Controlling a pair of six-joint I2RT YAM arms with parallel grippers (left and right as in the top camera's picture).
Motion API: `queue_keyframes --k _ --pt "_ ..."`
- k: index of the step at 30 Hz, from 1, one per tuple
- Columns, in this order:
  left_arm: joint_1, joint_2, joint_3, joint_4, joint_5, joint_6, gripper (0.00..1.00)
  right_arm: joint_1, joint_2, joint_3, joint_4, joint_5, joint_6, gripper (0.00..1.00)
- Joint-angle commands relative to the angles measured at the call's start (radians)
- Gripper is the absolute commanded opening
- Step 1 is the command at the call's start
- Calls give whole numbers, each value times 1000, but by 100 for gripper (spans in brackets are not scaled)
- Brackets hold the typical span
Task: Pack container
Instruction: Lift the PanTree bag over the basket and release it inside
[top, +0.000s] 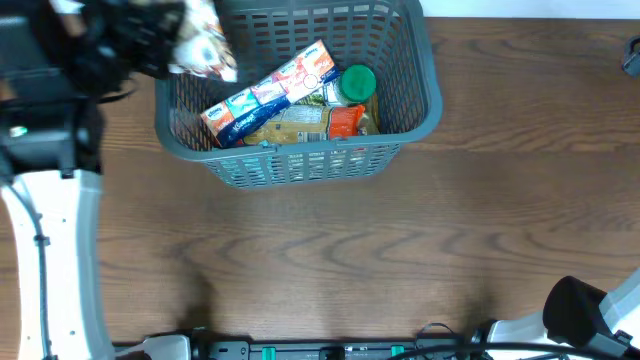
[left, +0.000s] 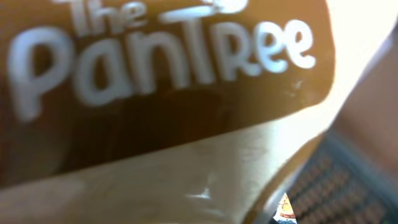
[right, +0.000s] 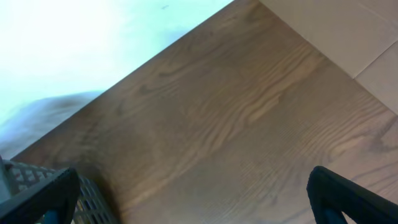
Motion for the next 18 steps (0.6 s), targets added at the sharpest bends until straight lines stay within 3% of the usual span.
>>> queue_keyframes --k 1,5,18 --pt "-76 31 10 -1 -117 510 6 -6 2 4 2 -4 -27 99" --pt "-135 65 10 0 -236 737 6 -6 2 4 -8 -4 -27 99" --pt "-186 222 10 -24 -349 870 6 -6 2 4 -25 -27 -26 99"
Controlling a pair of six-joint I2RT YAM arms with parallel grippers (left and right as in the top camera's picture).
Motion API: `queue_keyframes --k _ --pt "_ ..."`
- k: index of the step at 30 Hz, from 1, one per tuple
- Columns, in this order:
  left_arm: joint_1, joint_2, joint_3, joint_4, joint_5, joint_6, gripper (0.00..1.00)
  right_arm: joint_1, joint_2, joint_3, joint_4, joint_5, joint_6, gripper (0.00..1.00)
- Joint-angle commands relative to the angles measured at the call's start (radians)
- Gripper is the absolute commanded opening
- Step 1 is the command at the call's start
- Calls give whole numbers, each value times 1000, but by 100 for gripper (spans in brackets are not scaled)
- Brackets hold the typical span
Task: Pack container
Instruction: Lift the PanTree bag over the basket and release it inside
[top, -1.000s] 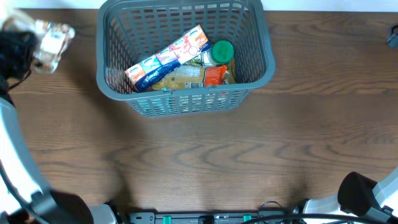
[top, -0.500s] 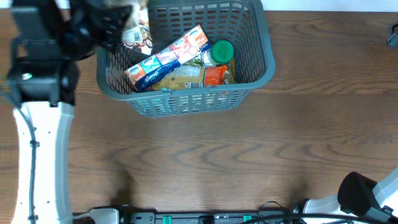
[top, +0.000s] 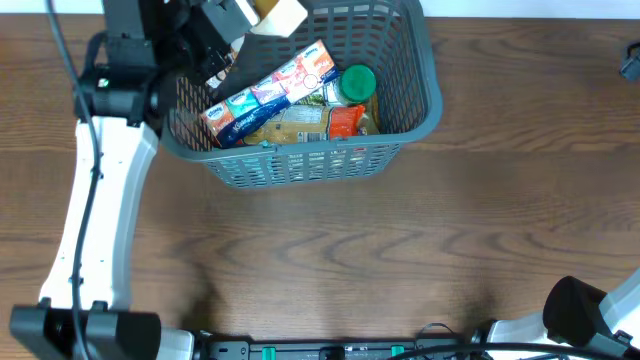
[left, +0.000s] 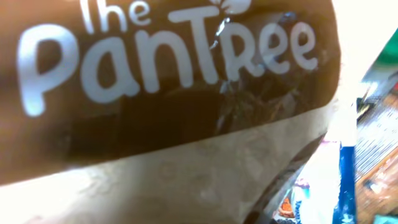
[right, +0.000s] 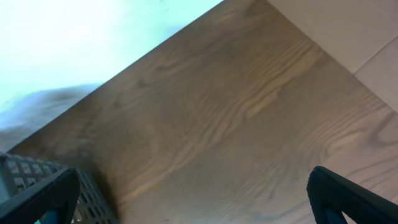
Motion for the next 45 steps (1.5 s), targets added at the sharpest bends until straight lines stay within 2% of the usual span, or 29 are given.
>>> queue_keyframes --k 1,10,18,24,25,26,28,29,30,33,39,42,45 --pt "-16 47 10 -2 -31 68 6 -6 2 4 0 -29 -13 99" --pt "-60 174 10 -55 -64 72 6 -6 2 4 11 -31 -13 99" --pt "-67 292 9 -137 -186 125 6 -6 2 4 13 -31 -13 99" --pt "-67 348 9 -142 -186 124 6 -6 2 4 14 -31 -13 99" --pt "-67 351 9 -146 -186 124 11 -6 2 4 14 -31 -13 99" --pt "-67 356 9 -153 -186 124 22 -6 2 4 14 -31 -13 99" --pt "-67 357 9 -161 -186 120 38 -6 2 4 14 -31 -13 99" --pt "-67 357 9 -163 -186 119 73 -6 2 4 14 -31 -13 99" --pt "-67 355 9 -163 -186 114 99 -6 2 4 14 -31 -13 99" --pt "-67 340 9 -167 -186 100 99 -6 2 4 14 -31 -14 99" --pt "-66 220 18 -159 -208 -133 98 27 2 4 82 -32 -118 99" --pt "-66 129 36 -160 -283 -307 98 79 2 4 185 -100 -266 99" --pt "-65 33 47 -183 -325 -404 98 118 3 4 290 -223 -407 99"
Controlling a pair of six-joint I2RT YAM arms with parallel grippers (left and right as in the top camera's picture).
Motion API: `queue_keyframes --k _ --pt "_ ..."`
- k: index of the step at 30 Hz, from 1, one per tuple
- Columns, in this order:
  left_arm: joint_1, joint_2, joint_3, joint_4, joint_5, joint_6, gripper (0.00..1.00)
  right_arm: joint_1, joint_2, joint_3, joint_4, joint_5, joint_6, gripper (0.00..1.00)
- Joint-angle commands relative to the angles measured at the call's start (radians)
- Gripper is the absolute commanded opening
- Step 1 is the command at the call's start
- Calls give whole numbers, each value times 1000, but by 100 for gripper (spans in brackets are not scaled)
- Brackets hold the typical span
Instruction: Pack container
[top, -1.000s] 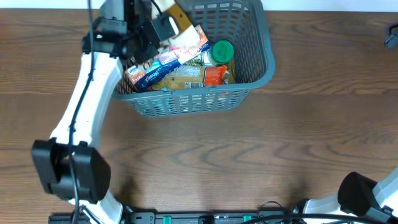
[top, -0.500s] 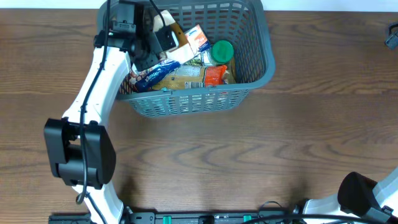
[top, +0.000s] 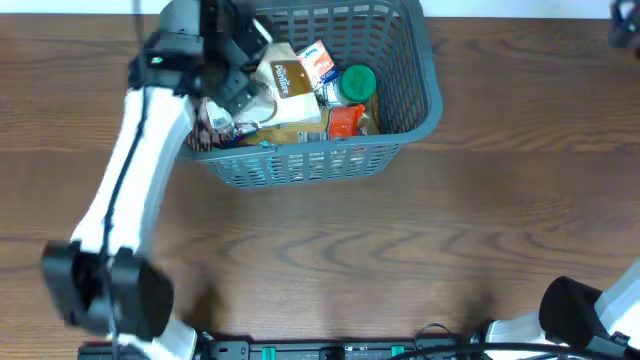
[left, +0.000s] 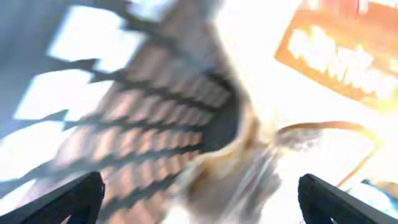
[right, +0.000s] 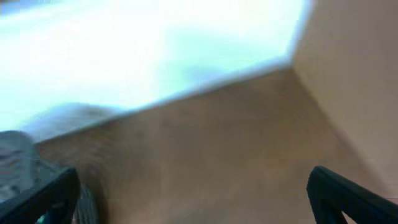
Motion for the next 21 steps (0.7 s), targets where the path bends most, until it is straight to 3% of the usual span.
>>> queue_keyframes --k 1,7,10,15,21 --pt "7 -177 43 -36 -69 -213 98 39 3 4 48 -176 -198 99" --pt "77 -382 43 -159 -86 -452 98 55 29 4 -53 -224 -215 99" --pt "130 -465 42 -248 -86 -550 99 55 47 3 -134 -148 -111 99" --pt "187 -566 -1 -357 -86 -559 99 55 52 -10 -255 -23 -29 99" --pt "196 -672 -172 -340 -85 -557 98 55 52 -15 -411 12 10 99"
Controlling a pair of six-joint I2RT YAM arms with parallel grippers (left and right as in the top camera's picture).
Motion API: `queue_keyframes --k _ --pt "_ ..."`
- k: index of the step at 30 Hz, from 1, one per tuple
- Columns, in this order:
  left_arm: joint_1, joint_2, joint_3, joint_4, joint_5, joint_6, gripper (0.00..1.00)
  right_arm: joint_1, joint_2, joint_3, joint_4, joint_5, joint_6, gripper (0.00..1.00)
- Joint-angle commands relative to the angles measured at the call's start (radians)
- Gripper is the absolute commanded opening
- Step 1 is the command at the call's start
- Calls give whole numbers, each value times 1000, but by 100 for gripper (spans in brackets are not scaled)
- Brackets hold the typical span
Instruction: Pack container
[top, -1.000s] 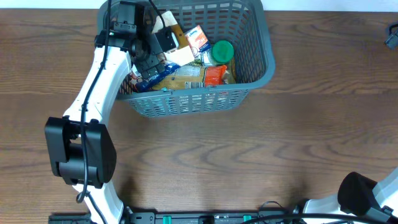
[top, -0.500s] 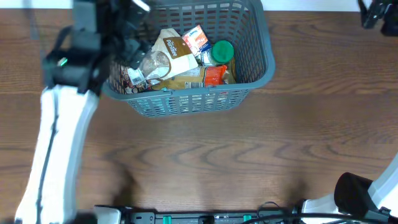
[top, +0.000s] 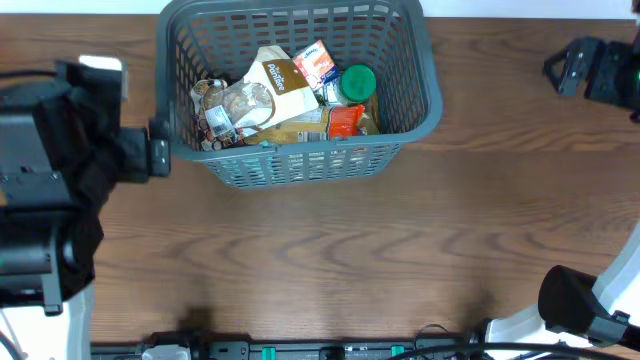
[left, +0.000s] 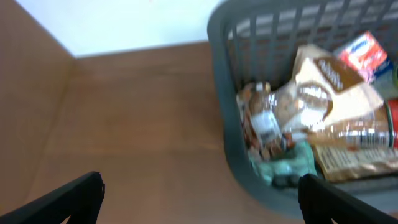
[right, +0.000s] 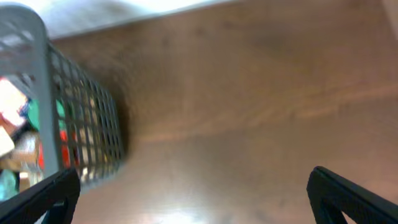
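The grey mesh basket (top: 300, 165) stands at the table's far side. A brown-and-cream PanTree pouch (top: 275, 85) lies in it, on top of the other goods, and shows in the left wrist view as the pouch (left: 329, 78). My left gripper (left: 202, 205) is open and empty, outside the basket's left wall; from overhead the left gripper (top: 158, 156) is just left of the basket. My right gripper (right: 193, 199) is open and empty above bare table, right of the basket (right: 68, 124); from overhead the right gripper (top: 572, 68) is at the far right.
Also in the basket are a clear bag of snacks (top: 225, 105), a red-and-white carton (top: 315, 62), a green-lidded jar (top: 357, 82) and a red-labelled pack (top: 345, 122). A wooden table (top: 400, 250) spreads in front. A white wall borders its far edge.
My left gripper was inside the basket's left end; now it is outside, left of the basket. The right arm has swung so its camera faces the basket. The pouch lies still.
My left gripper held the PanTree pouch by the basket's rear left corner, then over the basket. Later the pouch lay inside and the gripper was open beside it. Now the left gripper is out of the basket and empty.
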Motion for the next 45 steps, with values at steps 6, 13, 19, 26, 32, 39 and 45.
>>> queue_keyframes --k 6,13,19,26,32,39,45 --pt "6 -153 -352 146 0 -13 99 33 -92 -101 -37 106 60 99" --pt "5 -343 -658 345 99 9 98 97 -427 -557 210 121 72 99" --pt "5 -550 -785 400 121 9 99 172 -794 -1130 487 121 64 99" --pt "5 -734 -849 349 121 -26 99 238 -1098 -1464 560 119 65 99" --pt "5 -803 -869 298 120 -29 99 239 -1207 -1512 524 116 65 99" --pt "-2 -802 -869 201 121 -29 99 239 -1209 -1512 467 117 65 99" --pt "-2 -802 -869 127 121 -29 98 239 -1209 -1512 462 117 65 99"
